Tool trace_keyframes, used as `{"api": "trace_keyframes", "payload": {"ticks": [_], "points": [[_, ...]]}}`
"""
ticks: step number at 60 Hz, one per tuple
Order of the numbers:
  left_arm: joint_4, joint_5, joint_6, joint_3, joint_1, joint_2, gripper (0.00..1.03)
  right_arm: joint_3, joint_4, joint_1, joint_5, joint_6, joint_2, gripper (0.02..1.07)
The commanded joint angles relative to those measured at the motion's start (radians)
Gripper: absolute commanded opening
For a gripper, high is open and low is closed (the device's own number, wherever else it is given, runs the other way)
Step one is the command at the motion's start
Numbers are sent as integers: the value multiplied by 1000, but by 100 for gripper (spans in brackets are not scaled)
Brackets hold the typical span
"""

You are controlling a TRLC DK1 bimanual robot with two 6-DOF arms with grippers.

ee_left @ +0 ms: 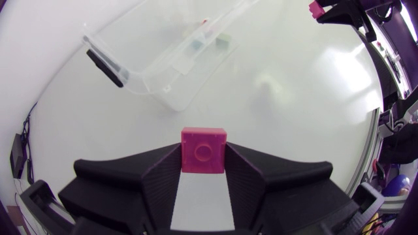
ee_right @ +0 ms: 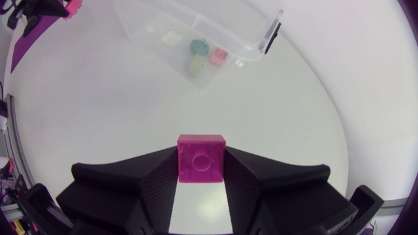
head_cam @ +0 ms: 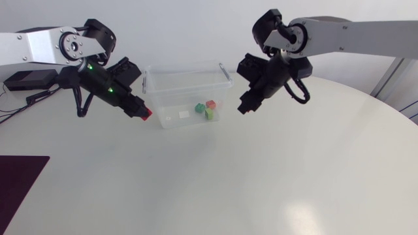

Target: Place the duplo bricks in the container

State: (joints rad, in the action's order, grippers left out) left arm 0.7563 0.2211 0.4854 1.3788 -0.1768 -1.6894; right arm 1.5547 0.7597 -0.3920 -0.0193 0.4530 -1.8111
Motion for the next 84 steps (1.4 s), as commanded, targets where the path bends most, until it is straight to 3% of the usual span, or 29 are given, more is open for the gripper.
{"api": "trace_keyframes", "payload": {"ticks": [1,16,36,51,84], "points": [[-31,15,-62,49,7,0,30,54,15,-13,-8,-39,6,28],[-181,26,-197,118,14,-32,30,148,6,-28,-16,-83,-16,28],[-361,27,-288,172,-13,-87,30,337,-26,-50,-41,-137,-134,28],[-376,27,-315,313,-16,-205,30,528,-60,-65,-50,-201,-280,28],[-462,27,-340,301,-13,-259,31,798,-88,-53,-57,-255,-530,28]]}}
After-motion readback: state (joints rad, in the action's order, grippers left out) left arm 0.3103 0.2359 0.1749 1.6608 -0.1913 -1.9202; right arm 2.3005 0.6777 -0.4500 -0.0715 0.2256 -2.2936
